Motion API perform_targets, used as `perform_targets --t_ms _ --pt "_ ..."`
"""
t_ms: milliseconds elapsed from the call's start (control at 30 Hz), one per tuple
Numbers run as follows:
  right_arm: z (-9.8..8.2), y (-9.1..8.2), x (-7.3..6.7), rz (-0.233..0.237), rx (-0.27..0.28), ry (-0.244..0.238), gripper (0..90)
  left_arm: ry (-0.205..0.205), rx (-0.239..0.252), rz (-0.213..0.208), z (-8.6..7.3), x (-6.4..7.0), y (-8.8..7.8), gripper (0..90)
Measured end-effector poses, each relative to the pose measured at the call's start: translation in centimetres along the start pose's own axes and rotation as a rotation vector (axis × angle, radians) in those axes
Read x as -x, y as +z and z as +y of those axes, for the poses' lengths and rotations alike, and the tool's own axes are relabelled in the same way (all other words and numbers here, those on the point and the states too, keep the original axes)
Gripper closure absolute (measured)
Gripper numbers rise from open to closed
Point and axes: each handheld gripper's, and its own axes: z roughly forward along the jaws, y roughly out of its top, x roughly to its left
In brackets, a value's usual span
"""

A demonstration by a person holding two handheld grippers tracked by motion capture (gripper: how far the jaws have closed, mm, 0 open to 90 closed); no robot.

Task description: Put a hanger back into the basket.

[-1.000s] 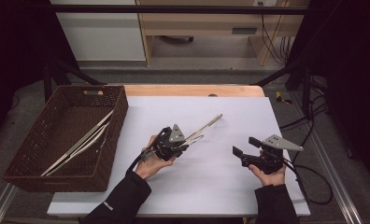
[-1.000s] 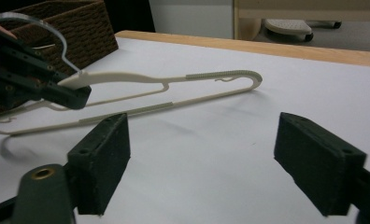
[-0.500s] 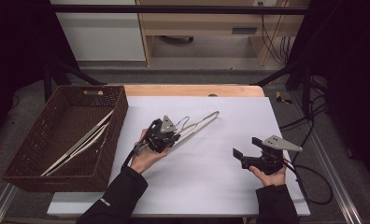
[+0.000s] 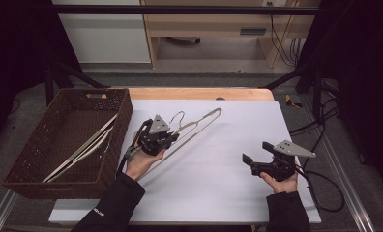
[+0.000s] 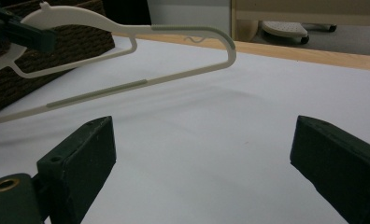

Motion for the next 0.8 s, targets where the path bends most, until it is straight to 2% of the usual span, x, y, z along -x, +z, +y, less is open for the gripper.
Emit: perform_targets --t_ms 333,500,800 --pt "0.2 -0.4 0.1 0.000 0.016 -0.007 4.9 0.013 0.042 -0.005 1.3 0.0 -2.9 85.8" --pt "0.2 -0.4 0.1 -0.006 0.013 -0.009 4.3 -0.003 0.072 -0.023 2.0 -0.3 -4.4 85.8" --pt "0.2 -0.4 0.1 -0.006 0.015 -0.013 4.0 0.046 0.100 -0.011 3.5 -0.3 -7.1 85.8"
